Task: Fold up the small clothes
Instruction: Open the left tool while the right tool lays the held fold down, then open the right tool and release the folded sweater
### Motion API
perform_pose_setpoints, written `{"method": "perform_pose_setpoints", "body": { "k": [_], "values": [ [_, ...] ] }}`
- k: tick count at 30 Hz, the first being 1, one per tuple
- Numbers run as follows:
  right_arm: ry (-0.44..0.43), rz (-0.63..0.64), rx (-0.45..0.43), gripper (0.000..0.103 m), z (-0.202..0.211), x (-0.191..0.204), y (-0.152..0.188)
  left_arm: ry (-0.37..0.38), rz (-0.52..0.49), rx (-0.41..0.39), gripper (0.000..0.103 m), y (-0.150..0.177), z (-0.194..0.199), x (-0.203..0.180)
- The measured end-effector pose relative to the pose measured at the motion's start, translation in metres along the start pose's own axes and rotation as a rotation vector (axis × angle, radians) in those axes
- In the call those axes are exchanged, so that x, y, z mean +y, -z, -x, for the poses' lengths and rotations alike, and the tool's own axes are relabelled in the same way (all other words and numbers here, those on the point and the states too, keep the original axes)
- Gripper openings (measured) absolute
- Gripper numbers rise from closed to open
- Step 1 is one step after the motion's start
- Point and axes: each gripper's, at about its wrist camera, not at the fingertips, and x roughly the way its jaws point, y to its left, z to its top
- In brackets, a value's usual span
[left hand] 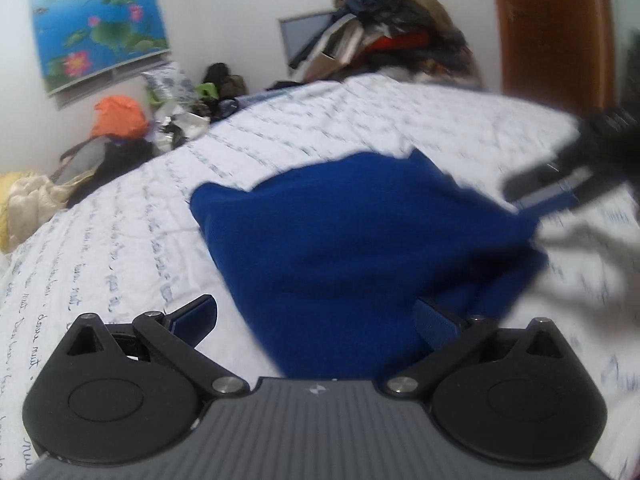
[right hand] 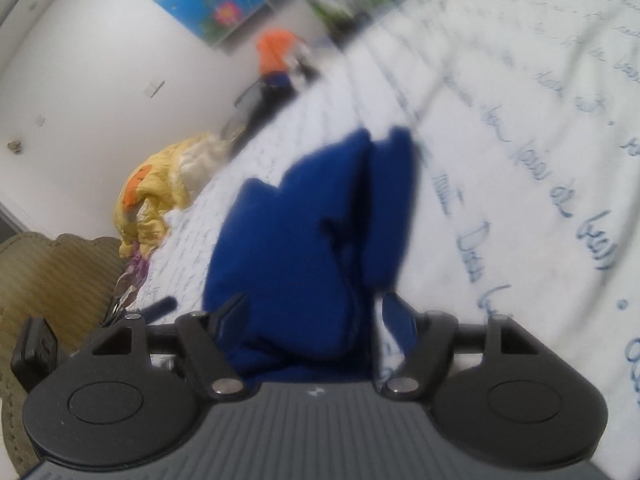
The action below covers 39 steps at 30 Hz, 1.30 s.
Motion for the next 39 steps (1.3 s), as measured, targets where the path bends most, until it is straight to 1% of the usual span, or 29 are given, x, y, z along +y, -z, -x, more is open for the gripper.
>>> {"method": "perform_pose_setpoints", "body": {
  "k": [1, 2, 4, 5, 6, 7, 8, 10, 14, 16, 19, 20, 22, 23, 25, 26, 27, 28, 29, 30, 31, 33, 34, 37, 38, 39],
  "values": [
    [0.006, 0.003, 0.012, 0.073, -0.005, 0.001, -0.001, 0.013, -0.022, 0.004, 0.103, 0.004, 0.001, -0.003],
    [0.016, 0.005, 0.021, 0.07, -0.009, 0.001, 0.0, 0.025, -0.049, 0.004, 0.103, 0.008, 0.003, -0.007],
    [0.03, 0.011, 0.043, 0.053, -0.017, 0.002, 0.002, 0.022, -0.102, 0.01, 0.103, 0.016, 0.003, -0.013],
    [0.043, 0.015, 0.051, 0.036, -0.02, 0.002, 0.002, 0.005, -0.128, 0.013, 0.103, 0.019, 0.001, -0.016],
    [0.064, 0.02, 0.055, 0.023, -0.023, 0.003, 0.003, -0.023, -0.149, 0.01, 0.103, 0.021, 0.0, -0.018],
    [0.08, 0.033, 0.055, 0.019, -0.025, 0.004, 0.003, -0.065, -0.164, 0.005, 0.103, 0.023, -0.003, -0.019],
    [0.087, 0.042, 0.047, 0.012, -0.025, 0.005, 0.003, -0.105, -0.166, 0.001, 0.103, 0.023, -0.004, -0.018],
    [0.076, 0.053, 0.036, 0.008, -0.021, 0.008, 0.003, -0.143, -0.123, -0.018, 0.103, 0.022, -0.001, -0.008],
    [0.068, 0.098, 0.036, 0.006, -0.008, 0.018, 0.006, -0.177, 0.008, -0.047, 0.103, 0.021, 0.017, 0.021],
    [0.073, 0.106, 0.06, 0.006, -0.005, 0.019, 0.011, -0.172, 0.033, -0.02, 0.103, 0.024, 0.019, 0.032],
    [0.073, 0.094, 0.114, 0.006, -0.009, 0.014, 0.022, -0.113, 0.044, 0.04, 0.102, 0.032, 0.016, 0.036],
    [0.075, 0.094, 0.127, 0.005, -0.01, 0.013, 0.024, -0.087, 0.041, 0.042, 0.102, 0.033, 0.018, 0.036],
    [0.079, 0.129, 0.152, 0.005, -0.009, 0.013, 0.024, -0.036, 0.053, 0.016, 0.103, 0.028, 0.025, 0.039],
    [0.107, 0.162, 0.14, 0.006, -0.006, 0.016, 0.022, -0.014, 0.066, -0.003, 0.103, 0.024, 0.028, 0.04],
    [0.168, 0.242, 0.089, 0.013, 0.002, 0.027, 0.015, 0.015, 0.092, -0.046, 0.103, 0.011, 0.03, 0.041],
    [0.201, 0.286, 0.045, 0.015, 0.005, 0.034, 0.009, 0.026, 0.103, -0.067, 0.103, 0.004, 0.029, 0.041],
    [0.234, 0.324, -0.006, 0.022, 0.007, 0.041, 0.003, 0.032, 0.117, -0.088, 0.103, -0.004, 0.027, 0.04],
    [0.259, 0.356, -0.053, 0.034, 0.008, 0.048, -0.005, 0.03, 0.132, -0.103, 0.103, -0.014, 0.022, 0.038],
    [0.274, 0.394, -0.095, 0.04, 0.005, 0.055, -0.012, 0.022, 0.145, -0.109, 0.103, -0.023, 0.016, 0.035],
    [0.283, 0.437, -0.128, 0.048, -0.001, 0.061, -0.018, 0.008, 0.155, -0.112, 0.103, -0.032, 0.006, 0.032],
    [0.301, 0.479, -0.145, 0.049, -0.01, 0.066, -0.022, -0.008, 0.166, -0.104, 0.103, -0.04, -0.006, 0.029],
    [0.363, 0.532, -0.144, 0.049, -0.037, 0.071, -0.029, -0.017, 0.198, -0.055, 0.103, -0.048, -0.03, 0.026],
    [0.376, 0.544, -0.13, 0.049, -0.049, 0.071, -0.03, -0.01, 0.216, -0.027, 0.103, -0.049, -0.041, 0.025],
    [0.402, 0.535, -0.033, 0.049, -0.081, 0.058, -0.026, 0.029, 0.227, 0.062, 0.103, -0.035, -0.059, 0.021],
    [0.409, 0.532, -0.011, 0.049, -0.085, 0.052, -0.022, 0.031, 0.216, 0.072, 0.103, -0.03, -0.059, 0.02],
    [0.396, 0.522, -0.027, 0.051, -0.081, 0.048, -0.019, 0.032, 0.195, 0.064, 0.103, -0.026, -0.056, 0.019]
  ]
}}
